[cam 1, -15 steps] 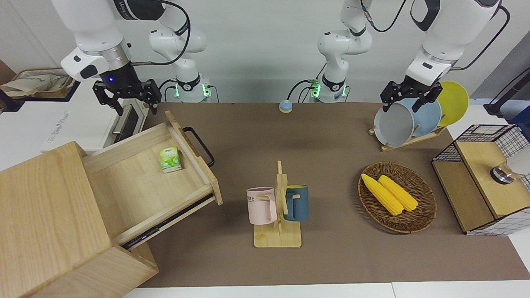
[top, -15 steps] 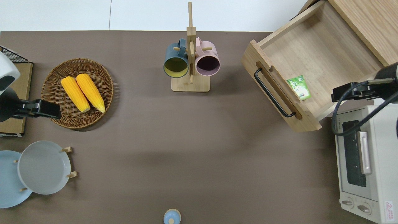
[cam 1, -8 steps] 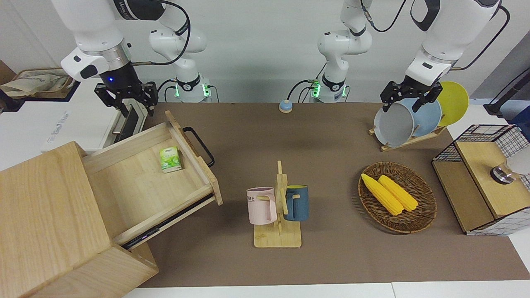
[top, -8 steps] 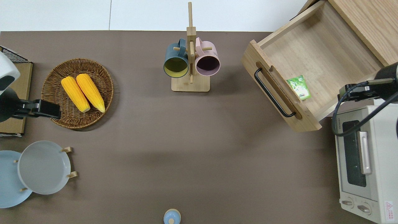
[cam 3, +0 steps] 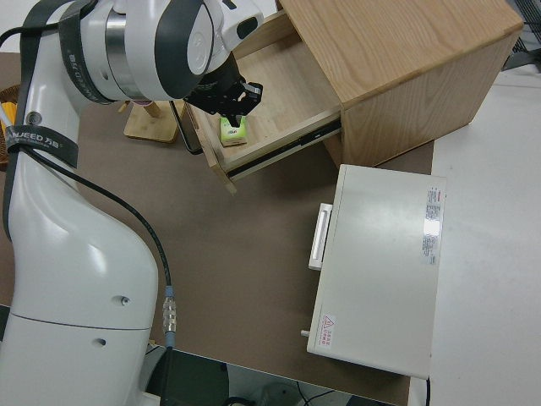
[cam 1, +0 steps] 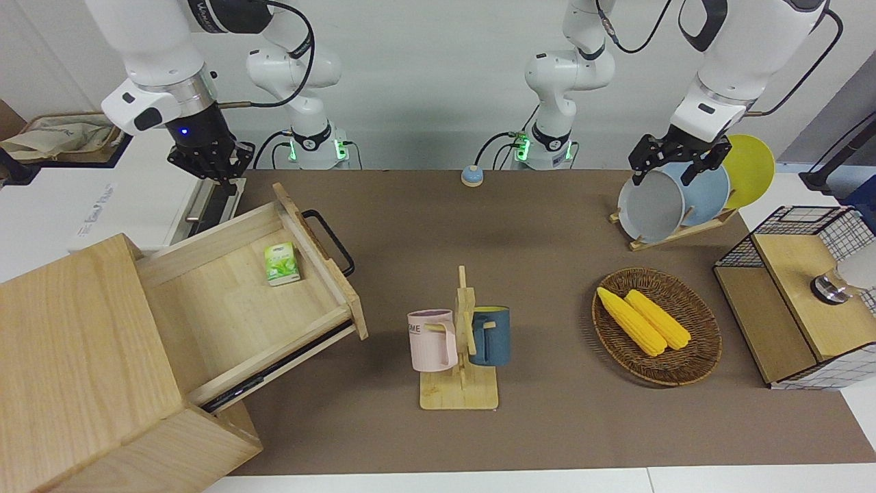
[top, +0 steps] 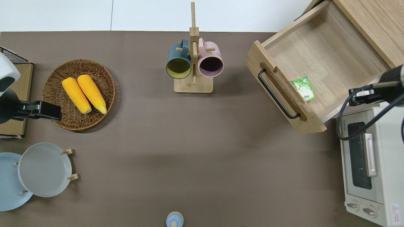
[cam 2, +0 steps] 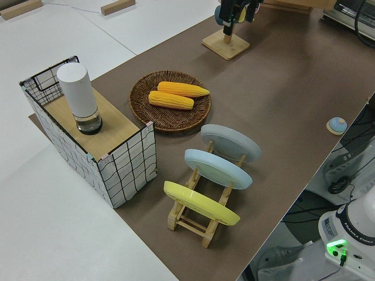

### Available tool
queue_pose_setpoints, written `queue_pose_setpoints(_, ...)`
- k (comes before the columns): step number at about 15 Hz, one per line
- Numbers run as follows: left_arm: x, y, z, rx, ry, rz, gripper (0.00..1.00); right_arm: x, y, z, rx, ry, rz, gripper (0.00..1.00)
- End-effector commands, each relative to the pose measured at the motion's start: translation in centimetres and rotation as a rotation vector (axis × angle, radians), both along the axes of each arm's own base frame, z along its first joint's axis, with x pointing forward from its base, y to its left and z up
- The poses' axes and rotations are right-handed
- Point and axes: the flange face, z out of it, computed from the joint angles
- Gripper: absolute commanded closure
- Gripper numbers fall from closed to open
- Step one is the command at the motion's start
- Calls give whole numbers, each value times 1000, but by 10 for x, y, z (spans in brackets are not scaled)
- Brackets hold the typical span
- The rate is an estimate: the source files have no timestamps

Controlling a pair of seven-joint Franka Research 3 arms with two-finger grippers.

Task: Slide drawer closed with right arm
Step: 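Move the right gripper against the front of the open wooden drawer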

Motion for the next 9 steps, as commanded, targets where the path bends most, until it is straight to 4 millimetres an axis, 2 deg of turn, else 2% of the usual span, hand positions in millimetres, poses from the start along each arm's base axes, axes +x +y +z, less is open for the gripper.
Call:
queue_pose_setpoints(1, 2, 1, 3, 16, 6, -10, 7, -10, 11, 14, 28, 21, 25, 1000)
queue_pose_setpoints(3, 2, 1, 3, 16, 6, -10, 7, -15, 18, 19, 30, 28, -16, 1000)
queue_pose_setpoints(7, 2, 1, 3, 16, 6, -10, 7, -25, 67, 28, 26, 36, -92, 1000)
queue_pose_setpoints(9, 2, 1, 4, 16, 5, -10, 7, -31, 103, 28, 23, 35, -145, 1000)
